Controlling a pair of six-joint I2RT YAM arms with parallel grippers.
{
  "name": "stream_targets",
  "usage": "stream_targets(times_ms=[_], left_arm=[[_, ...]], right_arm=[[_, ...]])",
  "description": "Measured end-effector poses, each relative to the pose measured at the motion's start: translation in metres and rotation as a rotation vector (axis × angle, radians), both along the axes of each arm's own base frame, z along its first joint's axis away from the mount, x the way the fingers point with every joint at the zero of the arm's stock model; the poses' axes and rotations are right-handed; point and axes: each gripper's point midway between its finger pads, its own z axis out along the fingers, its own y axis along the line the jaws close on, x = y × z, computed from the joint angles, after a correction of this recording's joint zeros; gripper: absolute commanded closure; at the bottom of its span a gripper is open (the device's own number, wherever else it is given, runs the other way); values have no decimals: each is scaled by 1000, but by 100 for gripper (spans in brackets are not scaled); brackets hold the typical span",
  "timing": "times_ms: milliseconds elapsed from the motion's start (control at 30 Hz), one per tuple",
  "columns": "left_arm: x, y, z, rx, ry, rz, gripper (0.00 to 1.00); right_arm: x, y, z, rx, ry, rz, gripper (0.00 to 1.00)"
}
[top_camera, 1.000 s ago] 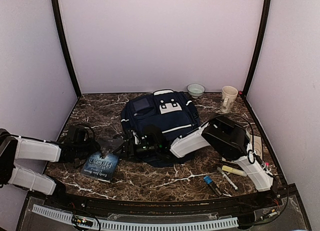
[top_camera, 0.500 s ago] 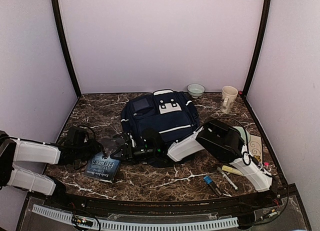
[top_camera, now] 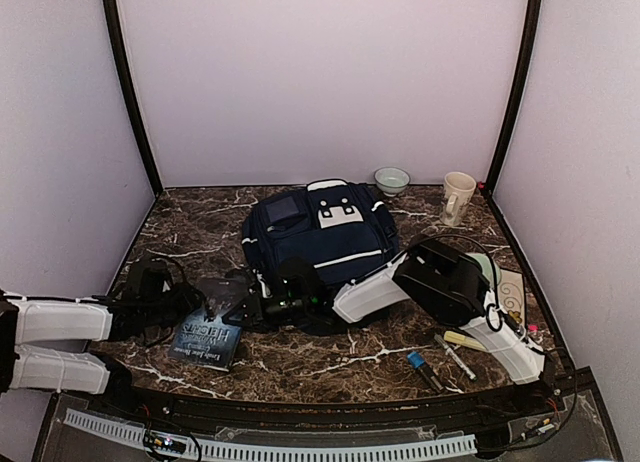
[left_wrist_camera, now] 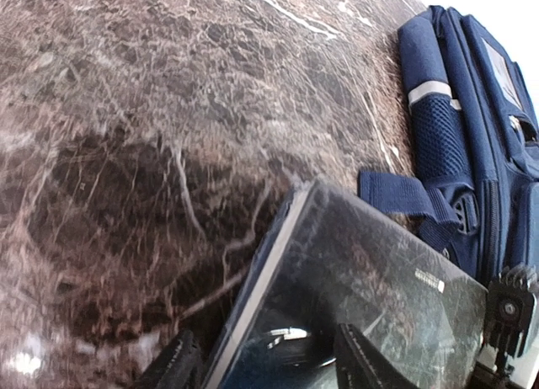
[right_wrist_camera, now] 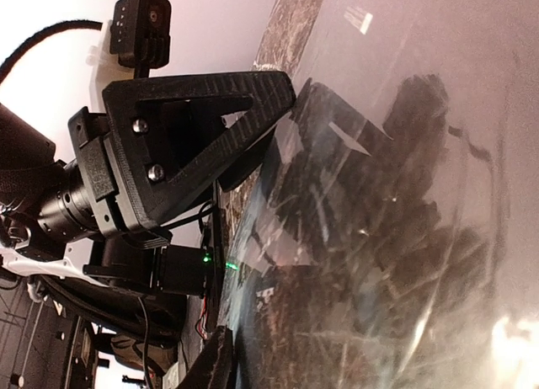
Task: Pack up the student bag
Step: Pick up the book from the center of the board, then pass from the right arm to the left
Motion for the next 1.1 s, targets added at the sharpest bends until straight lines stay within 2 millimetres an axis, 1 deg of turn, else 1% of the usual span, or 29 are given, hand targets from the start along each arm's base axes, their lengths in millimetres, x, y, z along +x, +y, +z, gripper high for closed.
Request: stream_targets(times_ms=[133, 300, 333, 533, 633, 733, 800, 967, 1100], left_arm=[[-12, 0, 8, -5, -19, -26, 37], [-20, 1, 24, -2, -60, -54, 34], [-22, 1, 27, -1, -72, -57, 31], [-27, 6, 44, 14, -131, -72, 8], [-29, 8, 50, 23, -150, -75, 2], [-30, 10, 57, 35, -166, -79, 2], [-29, 10, 64, 40, -184, -81, 2], [-26, 11, 84, 62, -242, -93, 2], [-25, 10, 93, 70, -269, -107, 2]], right_arm=[[-5, 0, 1, 8, -51, 24, 100], [-12, -3, 12, 13, -132, 51, 100], [-13, -5, 14, 14, -148, 57, 100], [-31, -15, 25, 7, -242, 110, 100], [-38, -19, 30, 0, -297, 135, 100], [-43, -25, 38, -10, -366, 153, 100], [-46, -29, 42, -22, -404, 158, 100], [-44, -42, 50, -48, -507, 154, 100], [-43, -53, 58, -63, -587, 145, 100]])
